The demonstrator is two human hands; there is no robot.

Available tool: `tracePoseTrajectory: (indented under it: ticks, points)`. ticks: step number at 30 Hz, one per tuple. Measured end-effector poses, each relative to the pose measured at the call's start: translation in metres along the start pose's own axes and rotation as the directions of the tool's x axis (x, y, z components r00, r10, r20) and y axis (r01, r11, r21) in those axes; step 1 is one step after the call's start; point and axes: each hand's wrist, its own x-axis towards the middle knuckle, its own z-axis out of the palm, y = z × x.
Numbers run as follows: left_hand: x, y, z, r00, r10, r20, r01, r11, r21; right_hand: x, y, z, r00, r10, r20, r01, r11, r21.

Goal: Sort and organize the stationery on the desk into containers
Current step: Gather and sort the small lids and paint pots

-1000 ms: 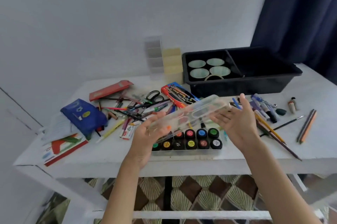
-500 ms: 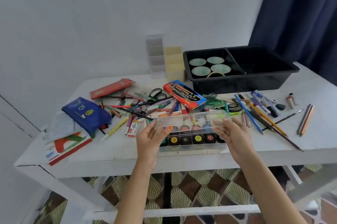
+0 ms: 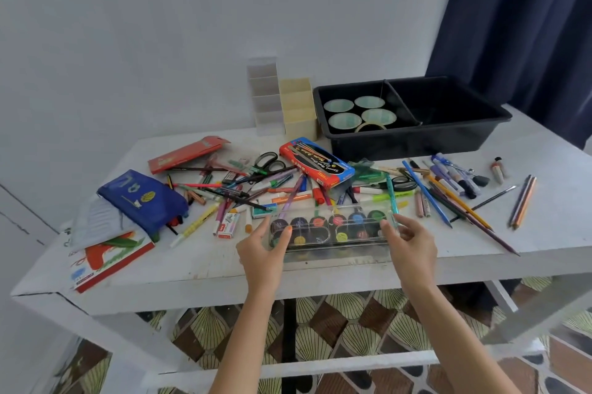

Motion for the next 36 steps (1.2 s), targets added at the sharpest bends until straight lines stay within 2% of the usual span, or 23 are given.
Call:
tracePoseTrajectory:
  ticks: [7, 11, 14, 17, 20, 21, 24, 25, 30, 36]
  points:
    - [0.000, -0.010, 0.003, 0.998, -0.047, -0.034, 0.047, 0.999, -0.009, 0.001, 0.009, -0.001, 1.000, -0.019, 0.014, 0.020, 0.999, -0.048]
    - [0.004, -0.015, 0.005, 0.995, -0.051, -0.085, 0.061, 0.992, 0.113, 0.010, 0.007, -0.001, 0.995, -0.045, 0.087, 0.054, 0.994, -0.097]
    - [0.004, -0.021, 0.003, 0.995, -0.064, -0.079, 0.074, 0.989, 0.131, 0.014, 0.006, 0.001, 0.990, -0.071, 0.124, 0.093, 0.978, -0.188]
    - [0.004, -0.022, 0.002, 0.997, -0.044, -0.056, 0.053, 0.986, 0.159, 0.009, 0.010, 0.001, 0.989, -0.113, 0.094, 0.133, 0.962, -0.240]
    - [0.002, -0.017, 0.003, 0.994, 0.002, -0.108, 0.020, 0.980, 0.197, -0.001, 0.013, 0.004, 0.997, -0.083, 0.008, 0.083, 0.983, -0.164]
    - [-0.002, -0.017, 0.005, 0.990, -0.013, -0.138, 0.034, 0.988, 0.152, -0.004, 0.014, 0.004, 0.998, -0.060, -0.027, 0.057, 0.991, -0.119]
    - [-0.015, -0.014, 0.013, 0.966, -0.169, -0.194, 0.147, 0.981, -0.126, -0.009, 0.018, 0.003, 0.996, 0.001, -0.087, -0.004, 1.000, -0.030]
    - [-0.018, -0.014, 0.015, 0.960, -0.189, -0.205, 0.158, 0.975, -0.157, -0.010, 0.020, 0.002, 0.997, 0.008, -0.082, -0.008, 1.000, 0.002]
    - [-0.021, -0.012, 0.018, 0.959, -0.160, -0.236, 0.100, 0.964, -0.248, -0.010, 0.026, -0.002, 0.999, -0.023, -0.024, 0.026, 0.990, 0.139]
    - [-0.022, -0.012, 0.019, 0.964, -0.110, -0.240, 0.045, 0.964, -0.262, -0.010, 0.031, 0.001, 0.983, -0.182, -0.019, 0.183, 0.983, 0.035]
